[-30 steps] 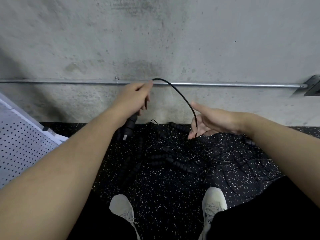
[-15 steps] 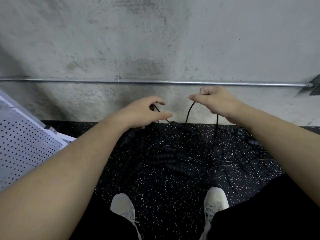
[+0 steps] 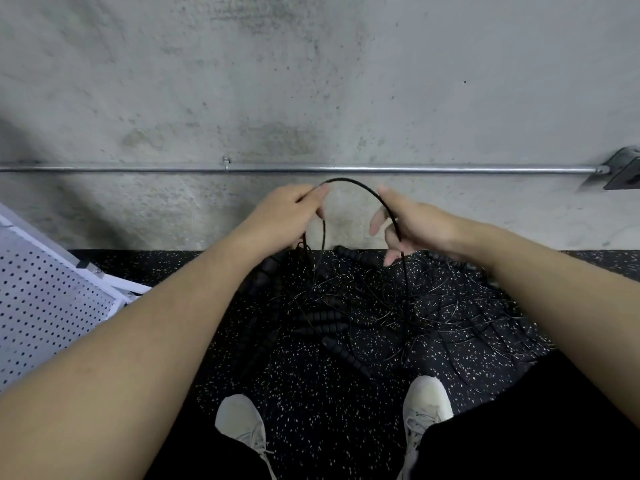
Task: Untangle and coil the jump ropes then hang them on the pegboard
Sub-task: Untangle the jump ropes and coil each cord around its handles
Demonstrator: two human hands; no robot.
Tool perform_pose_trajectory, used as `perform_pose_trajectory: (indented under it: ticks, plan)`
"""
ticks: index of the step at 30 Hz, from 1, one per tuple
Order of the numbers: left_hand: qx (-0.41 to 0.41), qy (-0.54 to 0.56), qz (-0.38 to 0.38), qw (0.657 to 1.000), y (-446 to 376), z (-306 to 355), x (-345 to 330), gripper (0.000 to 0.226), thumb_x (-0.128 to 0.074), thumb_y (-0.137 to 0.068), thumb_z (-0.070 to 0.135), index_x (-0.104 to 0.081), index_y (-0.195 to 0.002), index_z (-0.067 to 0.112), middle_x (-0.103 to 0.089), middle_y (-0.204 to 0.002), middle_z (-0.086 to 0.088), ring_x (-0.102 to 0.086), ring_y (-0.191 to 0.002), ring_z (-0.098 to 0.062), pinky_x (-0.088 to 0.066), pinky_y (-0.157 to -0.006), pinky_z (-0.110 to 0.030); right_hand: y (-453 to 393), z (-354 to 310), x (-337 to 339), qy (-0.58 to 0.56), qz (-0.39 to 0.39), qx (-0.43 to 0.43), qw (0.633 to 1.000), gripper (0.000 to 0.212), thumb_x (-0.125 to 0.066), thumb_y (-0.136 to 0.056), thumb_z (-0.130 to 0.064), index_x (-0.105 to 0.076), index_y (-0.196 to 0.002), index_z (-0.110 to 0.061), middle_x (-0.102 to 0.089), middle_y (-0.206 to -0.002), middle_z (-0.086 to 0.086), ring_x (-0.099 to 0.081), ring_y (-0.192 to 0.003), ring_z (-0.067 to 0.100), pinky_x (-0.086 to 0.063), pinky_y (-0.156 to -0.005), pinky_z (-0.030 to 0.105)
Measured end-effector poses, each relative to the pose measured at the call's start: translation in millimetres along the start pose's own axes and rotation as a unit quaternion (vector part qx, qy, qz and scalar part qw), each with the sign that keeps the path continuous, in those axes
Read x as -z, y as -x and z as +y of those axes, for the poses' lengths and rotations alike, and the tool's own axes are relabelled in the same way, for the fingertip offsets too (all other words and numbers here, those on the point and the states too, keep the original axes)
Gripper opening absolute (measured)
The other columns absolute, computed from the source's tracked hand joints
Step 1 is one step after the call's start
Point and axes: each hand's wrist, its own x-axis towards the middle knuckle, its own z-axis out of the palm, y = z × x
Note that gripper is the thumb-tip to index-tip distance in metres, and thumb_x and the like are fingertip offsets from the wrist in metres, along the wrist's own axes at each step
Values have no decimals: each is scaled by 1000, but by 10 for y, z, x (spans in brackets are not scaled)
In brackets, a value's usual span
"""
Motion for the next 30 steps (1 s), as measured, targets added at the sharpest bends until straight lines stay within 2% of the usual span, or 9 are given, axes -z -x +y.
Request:
perform_pose_trajectory:
  ticks: [4,8,12,15,17,20,23,27,30]
  plan:
    - [45,14,18,999,-11,-101,86,47,-41,-107,48,-67,-84,17,-42,-48,5,-51,-40,-11,-40,-55,-26,2,123,80,-13,19,-38,999,84,-5,-98,-72,-58,-78,-10,-56,-58,1,-58,-58,19,-45,-65,32]
    - [53,-35,-26,998,37,-109,96,48,-41,-103,59,-67,-94,20,-51,-65,4,-54,-51,-12,-43,-56,-27,-11,88,207,-121,157,-14,980,59,-41,-97,-67,-38,-55,-26,-34,-52,-8,-27,-52,14,-26,-55,30]
    - [51,-90,-79,992,73,-85,51,51,-55,-84,78,-59,-112,35,-59,-107,13,-59,-79,-3,-47,-67,-30,71,40,269,-76,238,12,968,44,-67,-90,-52,-44,-61,-27,-38,-59,-11,-33,-55,11,-29,-56,27]
    - [2,-74,-94,993,97,36,-78,58,-57,-81,80,-58,-125,41,-57,-128,16,-57,-107,-4,-50,-93,-35,111,-22,178,-41,236,51,970,46,-70,-91,-40,-41,-59,-25,-35,-53,-8,-34,-44,4,-35,-60,25]
    - [-47,-75,-107,990,130,155,-207,48,-55,-89,72,-59,-126,42,-54,-128,18,-54,-112,-4,-46,-98,-34,103,-89,58,-45,213,83,972,48,-68,-93,-35,-42,-55,-23,-34,-47,-9,-29,-38,3,-34,-55,25]
    - [-129,-80,-76,985,123,268,-351,20,-50,-101,53,-62,-96,37,-56,-104,8,-54,-87,-6,-42,-78,-30,89,-180,-83,-48,191,131,972,49,-62,-97,-37,-49,-53,-20,-38,-47,-13,-34,-42,2,-31,-54,23]
    - [-164,-64,-47,983,53,255,-351,33,-45,-105,48,-52,-73,38,-50,-89,8,-53,-81,-9,-40,-70,-31,157,-171,-57,-54,156,131,978,62,-45,-102,-54,-55,-50,-21,-44,-49,-9,-41,-46,7,-38,-59,24]
    - [-139,-51,-13,989,-71,178,-329,39,-43,-105,50,-57,-74,30,-55,-92,13,-56,-88,-4,-41,-77,-27,175,129,138,-40,75,53,995,79,-17,-102,-66,-60,-60,-15,-59,-58,7,-71,-70,24,-51,-83,37]
    - [-103,-34,5,994,-145,166,-376,43,-44,-106,48,-56,-73,24,-56,-84,12,-56,-77,-6,-40,-71,-24,194,353,254,10,19,-29,999,79,-11,-101,-67,-65,-75,-16,-71,-73,8,-73,-89,29,-50,-91,41]
